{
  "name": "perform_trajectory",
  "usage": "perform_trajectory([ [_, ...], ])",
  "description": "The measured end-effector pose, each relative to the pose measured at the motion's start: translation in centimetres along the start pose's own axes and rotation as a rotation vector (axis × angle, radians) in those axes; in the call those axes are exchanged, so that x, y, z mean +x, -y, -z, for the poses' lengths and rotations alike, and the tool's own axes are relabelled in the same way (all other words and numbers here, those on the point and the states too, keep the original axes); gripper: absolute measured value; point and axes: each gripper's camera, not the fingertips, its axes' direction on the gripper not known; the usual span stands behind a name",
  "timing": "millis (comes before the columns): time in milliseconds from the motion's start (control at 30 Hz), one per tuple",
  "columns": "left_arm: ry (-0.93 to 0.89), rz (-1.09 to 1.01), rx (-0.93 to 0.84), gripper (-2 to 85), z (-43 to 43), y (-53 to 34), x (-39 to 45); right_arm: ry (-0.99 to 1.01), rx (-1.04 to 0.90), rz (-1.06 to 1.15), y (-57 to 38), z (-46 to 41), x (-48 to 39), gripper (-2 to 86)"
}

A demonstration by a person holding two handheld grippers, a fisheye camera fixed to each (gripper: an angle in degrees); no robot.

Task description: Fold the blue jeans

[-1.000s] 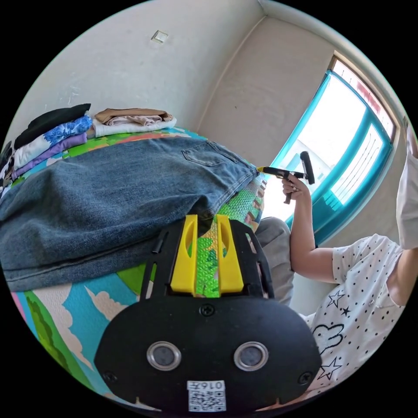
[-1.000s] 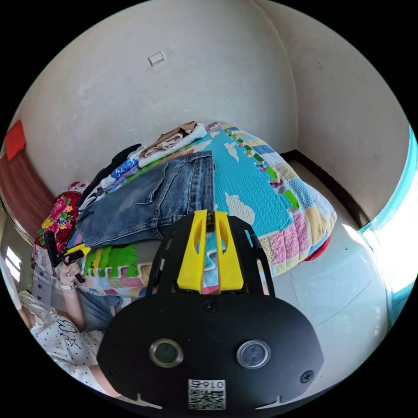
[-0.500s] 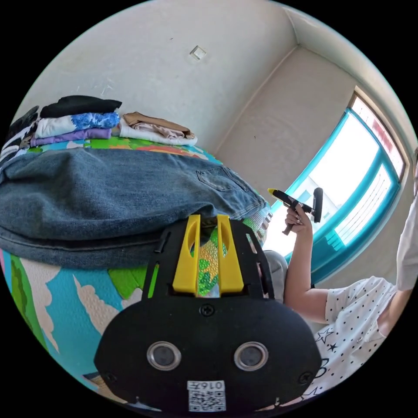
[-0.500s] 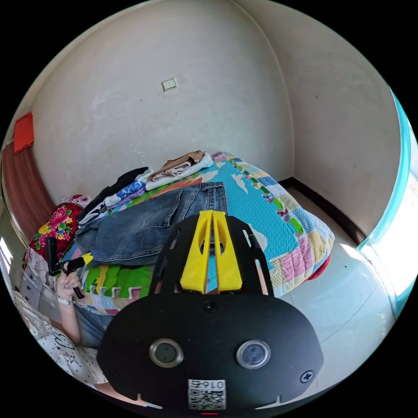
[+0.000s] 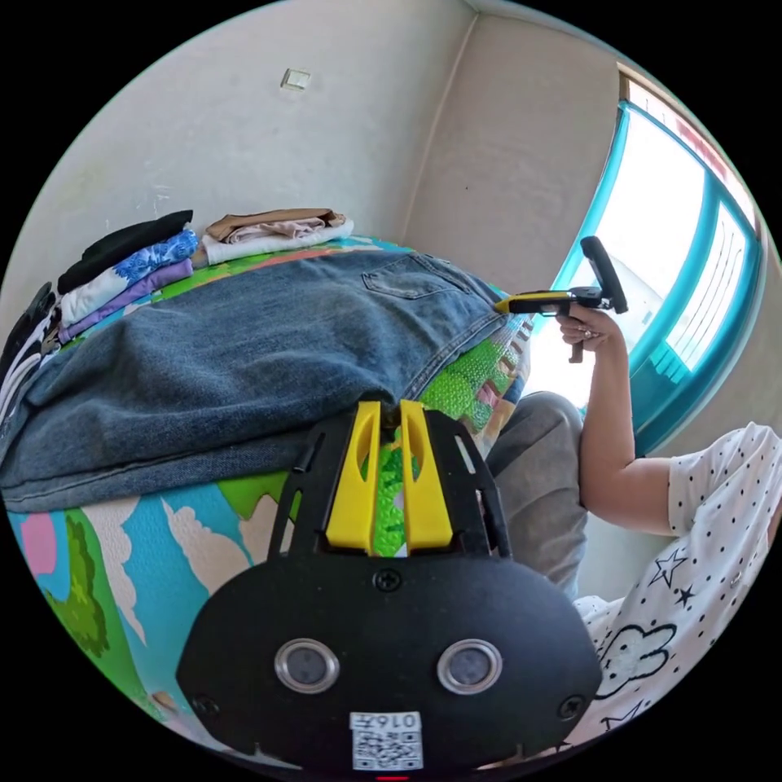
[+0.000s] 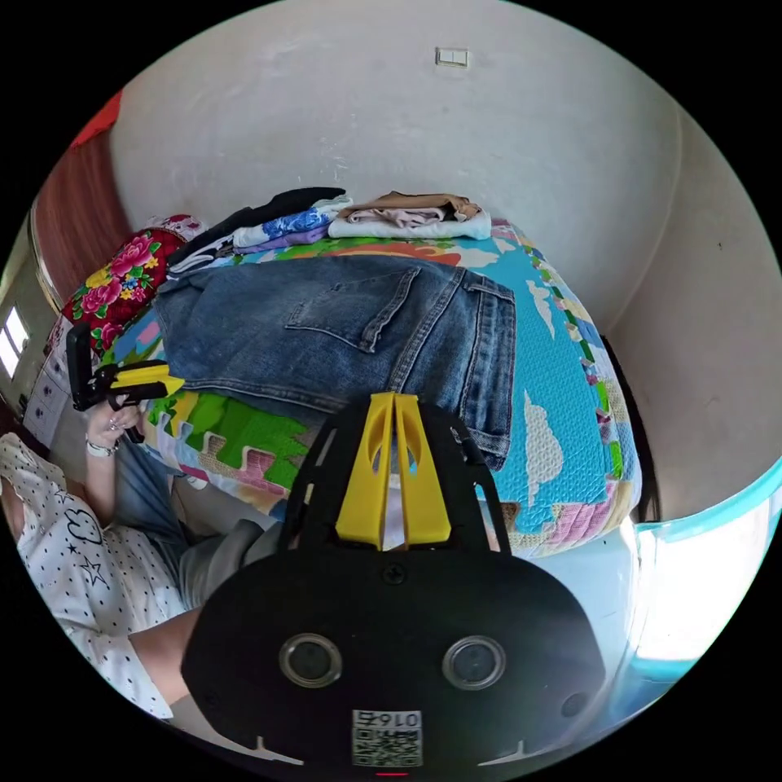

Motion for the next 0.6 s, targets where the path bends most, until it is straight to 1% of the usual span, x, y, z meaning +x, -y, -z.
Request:
perform_trajectory([
  [167,-0.042,0.038,0.000,4.3,0.6,-1.0,-0.5,-0.088,-0.067,0.027,-0.3,-2.3,-1.6,-0.6],
  [333,-0.072,0.019,0.003,5.4,1.7,-2.0,-0.5,-0.094,-0.117,0.023,-0.8,-4.6,-2.2,-0.6],
  [433,-0.108,0.024,0.010,6.5,2.6,-2.1,-0.7,-0.139,-0.134,0.041,-0.5,-6.1,-3.2,-0.6],
  [533,-0.105,0.063,0.009,5.8,3.1,-2.0,-1.0,-0.221,-0.113,0.092,-0.3,-6.8,-4.8,-0.5],
  [600,-0.068,0.038,0.005,5.4,3.5,-2.2,-0.1,-0.261,-0.025,0.109,-0.6,-6.0,-5.8,-0.5],
])
